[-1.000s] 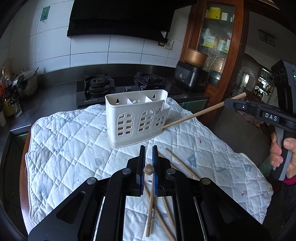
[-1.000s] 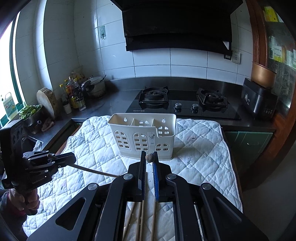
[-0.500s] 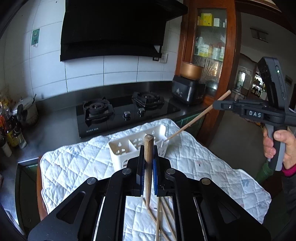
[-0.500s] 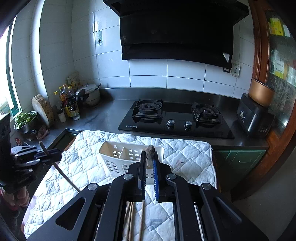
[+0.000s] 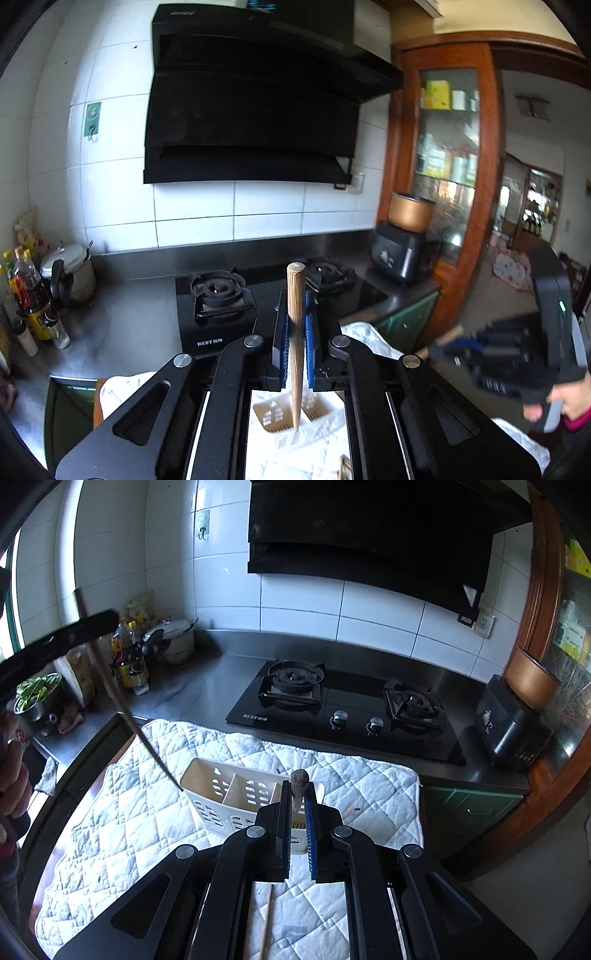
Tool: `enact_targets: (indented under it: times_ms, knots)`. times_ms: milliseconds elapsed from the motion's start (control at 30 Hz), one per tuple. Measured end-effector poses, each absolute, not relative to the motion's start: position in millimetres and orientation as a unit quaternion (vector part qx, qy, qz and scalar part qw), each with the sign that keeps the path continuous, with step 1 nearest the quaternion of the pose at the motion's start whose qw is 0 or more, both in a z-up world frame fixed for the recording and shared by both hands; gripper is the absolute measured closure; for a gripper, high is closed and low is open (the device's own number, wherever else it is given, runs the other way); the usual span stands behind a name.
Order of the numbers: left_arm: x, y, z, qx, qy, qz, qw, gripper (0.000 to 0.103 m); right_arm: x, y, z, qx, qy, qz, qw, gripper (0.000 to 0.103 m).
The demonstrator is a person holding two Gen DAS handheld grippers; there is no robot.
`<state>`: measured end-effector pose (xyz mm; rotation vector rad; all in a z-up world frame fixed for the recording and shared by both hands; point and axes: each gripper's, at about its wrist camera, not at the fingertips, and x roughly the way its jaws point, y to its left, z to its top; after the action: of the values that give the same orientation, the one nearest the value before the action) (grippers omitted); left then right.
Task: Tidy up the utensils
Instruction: 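Lift the left tool's chopstick into the white holder while the right tool inserts its own, then open both tools and withdraw them from the holder back to the chopsticks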
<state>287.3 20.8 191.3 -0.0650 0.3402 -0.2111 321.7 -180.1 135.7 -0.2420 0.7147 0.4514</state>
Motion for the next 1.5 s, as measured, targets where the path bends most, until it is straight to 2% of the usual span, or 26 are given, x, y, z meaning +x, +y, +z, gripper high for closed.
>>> enact_targets:
  times_ms: [433,600,700,767,800,833,867,1133,1167,1233,1333,1500]
  knots:
    - [342.9,53.8,120.5,-0.083,0.248,-0.085,0.961,0.096,345.3,-178.1,86.3,-0.103,0.387,0.215,0.891,0.096]
    - [346.0,51.8,107.1,-0.080,0.253,-0.089,0.960,0.094,349.9,-179.0,76.1,-0.095,0.393,0.213,0.890,0.096]
    - [345.2,48.6,106.5,-0.074,0.254,-0.092,0.960,0.093,351.2,-182.7,74.8,-0.087,0.390,0.210,0.892,0.094]
    - [343.1,45.9,108.4,-0.069,0.252,-0.092,0.961,0.093,352.2,-186.4,76.0,-0.080,0.385,0.208,0.896,0.086]
    - [341.1,45.4,109.9,-0.067,0.249,-0.091,0.962,0.083,351.8,-188.5,77.7,-0.078,0.382,0.205,0.898,0.078]
    - [338.5,44.0,112.4,-0.064,0.244,-0.085,0.964,0.055,351.0,-190.4,79.1,-0.076,0.379,0.202,0.900,0.076]
    - [334.2,43.4,115.5,-0.060,0.234,-0.076,0.967,0.045,349.5,-193.3,81.4,-0.072,0.375,0.201,0.902,0.075]
    - [285.9,38.2,141.2,-0.045,0.195,-0.070,0.977,0.043,308.9,-223.1,104.0,-0.049,0.329,0.188,0.924,0.048]
    - [276.3,37.7,142.7,-0.042,0.191,-0.069,0.978,0.043,300.2,-227.7,105.6,-0.046,0.321,0.185,0.927,0.047]
    - [257.8,35.4,143.1,-0.038,0.186,-0.067,0.980,0.036,282.3,-237.2,105.8,-0.037,0.310,0.184,0.932,0.043]
    - [226.3,32.4,136.6,-0.035,0.181,-0.077,0.980,0.034,253.8,-249.0,101.2,-0.027,0.298,0.180,0.937,0.036]
    - [181.7,28.3,108.4,-0.042,0.199,-0.090,0.975,0.034,208.3,-262.1,80.0,-0.022,0.288,0.174,0.941,0.031]
